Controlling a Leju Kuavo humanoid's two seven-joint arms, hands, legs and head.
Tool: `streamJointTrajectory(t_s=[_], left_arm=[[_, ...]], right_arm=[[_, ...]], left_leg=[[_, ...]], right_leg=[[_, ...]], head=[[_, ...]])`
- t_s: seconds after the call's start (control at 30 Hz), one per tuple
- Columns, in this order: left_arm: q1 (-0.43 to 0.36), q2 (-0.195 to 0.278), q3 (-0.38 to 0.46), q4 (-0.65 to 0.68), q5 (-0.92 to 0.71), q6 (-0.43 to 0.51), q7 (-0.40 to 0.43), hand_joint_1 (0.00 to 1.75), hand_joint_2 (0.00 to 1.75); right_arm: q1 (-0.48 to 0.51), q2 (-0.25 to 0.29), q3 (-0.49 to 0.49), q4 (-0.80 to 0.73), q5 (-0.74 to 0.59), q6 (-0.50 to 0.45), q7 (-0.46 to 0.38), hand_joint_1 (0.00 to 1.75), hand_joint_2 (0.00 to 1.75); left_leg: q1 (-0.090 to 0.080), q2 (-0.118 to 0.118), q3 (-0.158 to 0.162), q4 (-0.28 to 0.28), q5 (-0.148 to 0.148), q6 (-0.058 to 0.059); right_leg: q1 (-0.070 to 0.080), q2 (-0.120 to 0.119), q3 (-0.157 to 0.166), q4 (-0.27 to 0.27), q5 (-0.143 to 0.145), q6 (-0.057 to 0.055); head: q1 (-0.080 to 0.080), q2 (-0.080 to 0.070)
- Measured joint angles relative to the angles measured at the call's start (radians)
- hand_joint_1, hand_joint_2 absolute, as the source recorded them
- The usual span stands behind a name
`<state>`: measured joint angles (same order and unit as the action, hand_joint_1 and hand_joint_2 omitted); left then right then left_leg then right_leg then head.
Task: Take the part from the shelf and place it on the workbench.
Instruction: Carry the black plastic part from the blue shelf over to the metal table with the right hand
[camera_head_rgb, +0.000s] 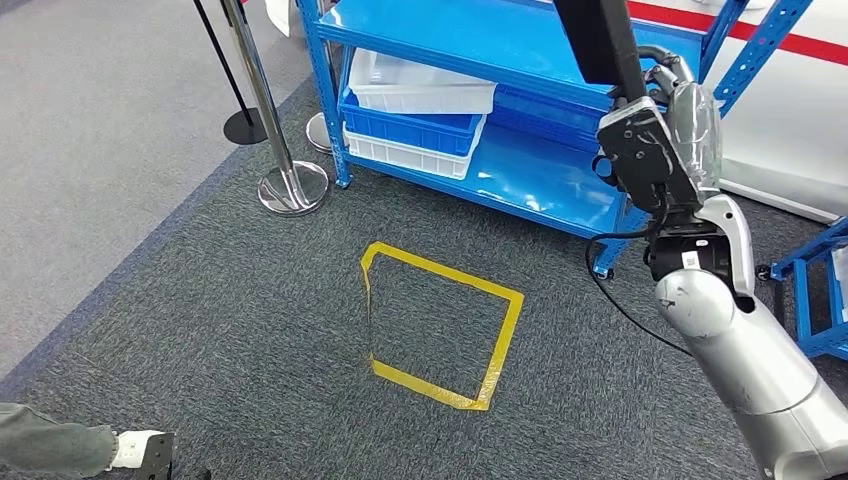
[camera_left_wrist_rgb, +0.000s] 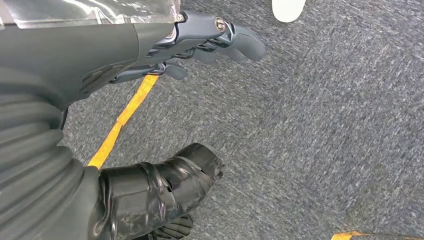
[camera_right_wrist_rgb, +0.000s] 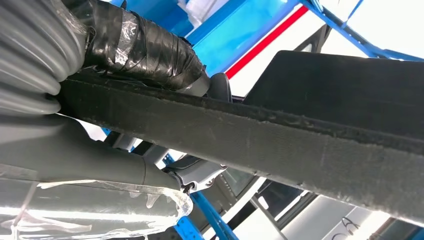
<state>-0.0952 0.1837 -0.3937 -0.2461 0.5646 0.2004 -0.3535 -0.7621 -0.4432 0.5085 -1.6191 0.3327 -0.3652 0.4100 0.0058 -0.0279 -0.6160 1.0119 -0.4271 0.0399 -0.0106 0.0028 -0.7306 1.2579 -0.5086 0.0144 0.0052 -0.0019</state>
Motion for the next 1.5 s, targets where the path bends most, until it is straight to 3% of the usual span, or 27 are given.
streamJointTrajectory(t_s=[0.07,0.13,0.27,0.33,0.4,0.47,0.5,0.57,0.6,0.67,0.73,0.8,0.9,0.93,0.97,1.03,1.1,1.17,1.23,1.3,1.4,1.47,1.5], left_arm=[[0.000,-0.002,0.000,0.000,-0.005,0.000,0.001,0.00,1.75],[-0.001,-0.003,0.000,0.000,-0.008,0.000,0.001,0.00,1.75],[0.003,-0.004,0.000,0.001,-0.008,0.000,0.003,0.00,1.75],[0.001,-0.004,0.000,0.001,-0.008,0.000,0.003,0.00,1.75],[0.001,-0.005,-0.001,0.001,-0.008,0.000,0.003,0.00,1.75],[0.003,-0.007,-0.001,0.001,-0.009,0.000,0.003,0.00,1.75],[0.004,-0.007,-0.001,0.001,-0.009,0.000,0.003,0.00,1.75],[0.003,-0.008,-0.001,0.001,-0.010,0.000,0.003,0.00,1.75],[0.001,-0.008,-0.001,0.002,-0.011,0.000,0.004,0.00,1.75],[-0.002,-0.008,-0.002,0.002,-0.011,0.000,0.005,0.00,1.75],[-0.001,-0.010,-0.003,0.002,-0.013,0.000,0.007,0.00,1.75],[0.000,-0.011,-0.005,0.002,-0.016,0.000,0.008,0.00,1.75],[-0.003,-0.013,-0.006,0.002,-0.019,0.000,0.013,0.00,1.75],[-0.004,-0.014,-0.007,0.002,-0.020,0.000,0.014,0.00,1.75],[-0.004,-0.016,-0.007,0.002,-0.020,0.000,0.016,0.00,1.75],[-0.003,-0.019,-0.007,0.002,-0.021,0.001,0.017,0.00,1.75],[-0.005,-0.020,-0.007,0.002,-0.020,0.001,0.018,0.00,1.75],[-0.006,-0.021,-0.007,0.002,-0.020,0.002,0.019,0.00,1.75],[-0.003,-0.021,-0.007,0.002,-0.018,0.003,0.020,0.00,1.75],[0.001,-0.023,-0.008,0.002,-0.017,0.003,0.020,0.00,1.75],[-0.002,-0.024,-0.008,0.002,-0.015,0.003,0.019,0.00,1.75],[-0.002,-0.026,-0.008,0.002,-0.014,0.002,0.019,0.00,1.75],[0.000,-0.027,-0.008,0.002,-0.014,0.002,0.019,0.00,1.75]], right_arm=[[0.001,-0.005,0.000,-0.006,0.000,0.000,0.001,1.75,1.75],[0.003,-0.011,0.000,-0.015,0.000,-0.001,0.002,1.75,1.75],[0.013,-0.018,-0.001,-0.025,-0.001,-0.001,0.010,1.75,1.75],[0.014,-0.020,-0.002,-0.033,0.000,0.000,0.011,1.75,1.75],[0.015,-0.022,-0.003,-0.037,0.000,0.001,0.013,1.75,1.75],[0.018,-0.023,-0.004,-0.039,0.000,0.003,0.014,1.75,1.75],[0.019,-0.023,-0.004,-0.039,0.000,0.004,0.015,1.75,1.75],[0.020,-0.023,-0.006,-0.041,0.000,0.004,0.015,1.75,1.75],[0.020,-0.024,-0.008,-0.043,0.000,0.004,0.015,1.75,1.75],[0.019,-0.027,-0.012,-0.045,0.001,0.004,0.015,1.75,1.75],[0.020,-0.030,-0.014,-0.046,0.003,0.003,0.015,1.75,1.75],[0.020,-0.033,-0.016,-0.046,0.006,0.003,0.015,1.75,1.75],[0.021,-0.038,-0.019,-0.046,0.007,0.002,0.015,1.75,1.75],[0.023,-0.038,-0.019,-0.046,0.008,0.002,0.015,1.75,1.75],[0.026,-0.039,-0.019,-0.045,0.008,0.002,0.015,1.75,1.75],[0.027,-0.039,-0.019,-0.045,0.008,0.002,0.015,1.75,1.75],[0.022,-0.040,-0.020,-0.045,0.010,0.002,0.014,1.75,1.75],[0.018,-0.040,-0.021,-0.045,0.011,0.004,0.013,1.75,1.75],[0.015,-0.041,-0.023,-0.045,0.012,0.005,0.013,1.75,1.75],[0.010,-0.041,-0.023,-0.045,0.012,0.006,0.013,1.75,1.75],[0.004,-0.041,-0.024,-0.046,0.017,0.006,0.016,1.75,1.75],[0.004,-0.041,-0.024,-0.045,0.019,0.006,0.020,1.75,1.75],[0.004,-0.041,-0.024,-0.045,0.019,0.006,0.021,1.75,1.75]], left_leg=[[-0.001,-0.010,-0.004,0.011,-0.007,-0.005],[-0.001,-0.021,-0.014,0.022,-0.010,-0.013],[0.001,-0.028,-0.026,0.033,-0.017,-0.033],[0.002,-0.007,-0.057,0.102,-0.059,-0.045],[0.007,0.009,-0.115,0.220,-0.107,-0.056],[0.011,0.016,-0.143,0.269,-0.106,-0.063],[0.012,0.021,-0.130,0.238,-0.080,-0.064],[0.010,0.049,-0.067,0.113,-0.019,-0.062],[0.005,0.065,-0.040,0.057,-0.001,-0.057],[-0.004,0.081,-0.022,0.014,0.001,-0.044],[-0.004,0.064,-0.024,0.010,0.004,-0.031],[0.000,0.046,-0.018,0.003,0.007,-0.019],[0.001,0.018,-0.015,0.000,0.009,-0.004],[0.000,0.007,-0.015,0.001,0.008,-0.002],[0.000,-0.004,-0.015,0.004,0.007,-0.001],[0.001,-0.028,-0.015,0.012,0.004,-0.003],[0.001,-0.050,-0.023,0.027,-0.003,-0.010],[0.002,-0.069,-0.037,0.036,-0.003,-0.020],[0.006,-0.086,-0.045,0.035,0.001,-0.031],[0.005,-0.061,-0.055,0.055,-0.012,-0.042],[0.006,0.009,-0.125,0.205,-0.083,-0.058],[0.009,0.019,-0.169,0.289,-0.105,-0.062],[0.010,0.020,-0.170,0.288,-0.094,-0.062]], right_leg=[[-0.001,0.018,0.064,-0.128,0.059,-0.005],[0.000,0.034,0.101,-0.201,0.073,-0.009],[-0.003,0.016,0.112,-0.222,0.072,-0.021],[-0.008,0.001,0.120,-0.231,0.074,-0.027],[-0.009,-0.013,0.122,-0.232,0.073,-0.031],[-0.009,-0.027,0.122,-0.231,0.071,-0.031],[-0.009,-0.033,0.122,-0.230,0.070,-0.030],[-0.008,-0.045,0.125,-0.229,0.066,-0.025],[-0.006,-0.051,0.126,-0.229,0.064,-0.022],[0.000,-0.065,0.126,-0.230,0.063,-0.014],[0.003,-0.081,0.128,-0.230,0.059,-0.005],[0.000,-0.067,0.116,-0.197,0.031,0.003],[-0.001,-0.018,0.030,-0.017,-0.051,0.005],[0.000,-0.012,0.002,0.035,-0.064,0.004],[0.000,-0.008,-0.012,0.055,-0.058,0.004],[-0.003,0.000,0.016,-0.017,0.002,0.003],[-0.011,0.036,0.071,-0.137,0.052,0.002],[-0.014,0.063,0.095,-0.188,0.056,0.001],[-0.013,0.049,0.097,-0.193,0.057,-0.005],[-0.015,0.028,0.103,-0.199,0.059,-0.015],[-0.013,-0.006,0.111,-0.204,0.057,-0.027],[-0.011,-0.027,0.113,-0.203,0.054,-0.031],[-0.010,-0.036,0.114,-0.203,0.053,-0.031]], head=[[0.000,0.000],[-0.001,0.000],[-0.002,0.000],[-0.008,0.000],[-0.011,0.000],[-0.011,0.000],[-0.011,0.000],[-0.011,0.000],[-0.012,0.000],[-0.012,0.000],[-0.011,0.000],[-0.010,0.000],[-0.008,0.000],[-0.007,0.000],[-0.007,0.000],[-0.007,0.000],[-0.007,0.000],[-0.007,0.000],[-0.007,0.000],[-0.011,0.000],[-0.020,0.000],[-0.021,0.000],[-0.021,0.000]])
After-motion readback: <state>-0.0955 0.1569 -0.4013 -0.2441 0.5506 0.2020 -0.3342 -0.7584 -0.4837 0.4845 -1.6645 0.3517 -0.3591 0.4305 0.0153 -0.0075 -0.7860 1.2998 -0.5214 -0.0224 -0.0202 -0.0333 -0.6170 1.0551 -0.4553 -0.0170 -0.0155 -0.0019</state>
